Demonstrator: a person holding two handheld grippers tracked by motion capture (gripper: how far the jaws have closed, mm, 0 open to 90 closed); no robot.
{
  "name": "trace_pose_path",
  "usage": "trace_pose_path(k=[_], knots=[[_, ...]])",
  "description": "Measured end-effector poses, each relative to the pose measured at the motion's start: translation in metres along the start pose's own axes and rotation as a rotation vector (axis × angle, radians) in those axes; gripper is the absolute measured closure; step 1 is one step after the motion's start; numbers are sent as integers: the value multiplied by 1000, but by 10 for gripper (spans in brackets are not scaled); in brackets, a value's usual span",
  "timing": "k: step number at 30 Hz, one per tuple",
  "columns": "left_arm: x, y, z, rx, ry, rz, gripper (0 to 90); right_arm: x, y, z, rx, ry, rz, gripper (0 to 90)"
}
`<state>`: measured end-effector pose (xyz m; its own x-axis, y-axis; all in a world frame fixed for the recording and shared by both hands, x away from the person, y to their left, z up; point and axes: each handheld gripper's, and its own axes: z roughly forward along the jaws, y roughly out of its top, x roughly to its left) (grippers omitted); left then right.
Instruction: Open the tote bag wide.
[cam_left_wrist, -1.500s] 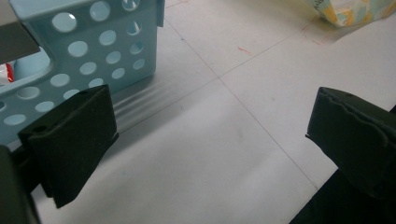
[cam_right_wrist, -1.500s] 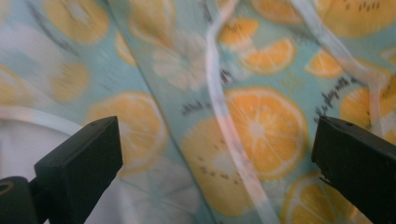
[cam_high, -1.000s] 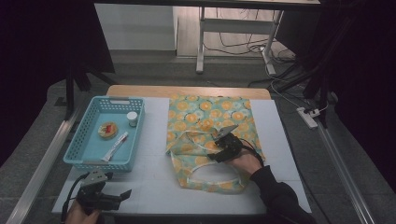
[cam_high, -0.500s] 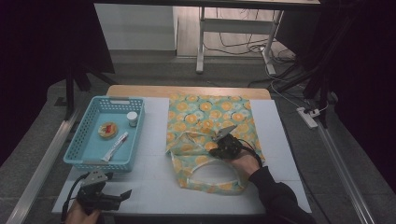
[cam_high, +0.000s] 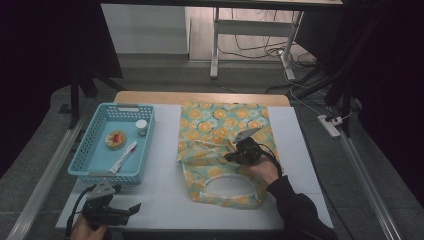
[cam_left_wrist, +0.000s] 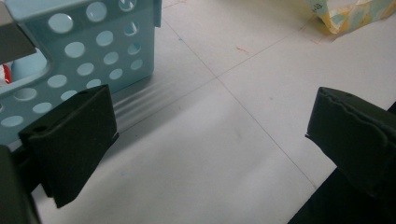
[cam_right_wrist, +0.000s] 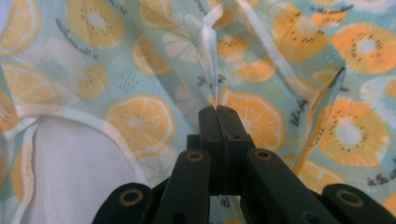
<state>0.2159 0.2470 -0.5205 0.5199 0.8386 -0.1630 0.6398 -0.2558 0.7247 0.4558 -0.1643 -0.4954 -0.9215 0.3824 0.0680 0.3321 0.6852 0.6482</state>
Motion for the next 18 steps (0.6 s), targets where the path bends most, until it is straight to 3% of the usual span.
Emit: trace_pose_path(k=[8,18], knots=[[1,0,0,-1,-1,-8,18,-1,10,-9,-33,5,-7,900],[1,0,0,-2,-4,-14,18,-4,36,-23,-98,28,30,900]])
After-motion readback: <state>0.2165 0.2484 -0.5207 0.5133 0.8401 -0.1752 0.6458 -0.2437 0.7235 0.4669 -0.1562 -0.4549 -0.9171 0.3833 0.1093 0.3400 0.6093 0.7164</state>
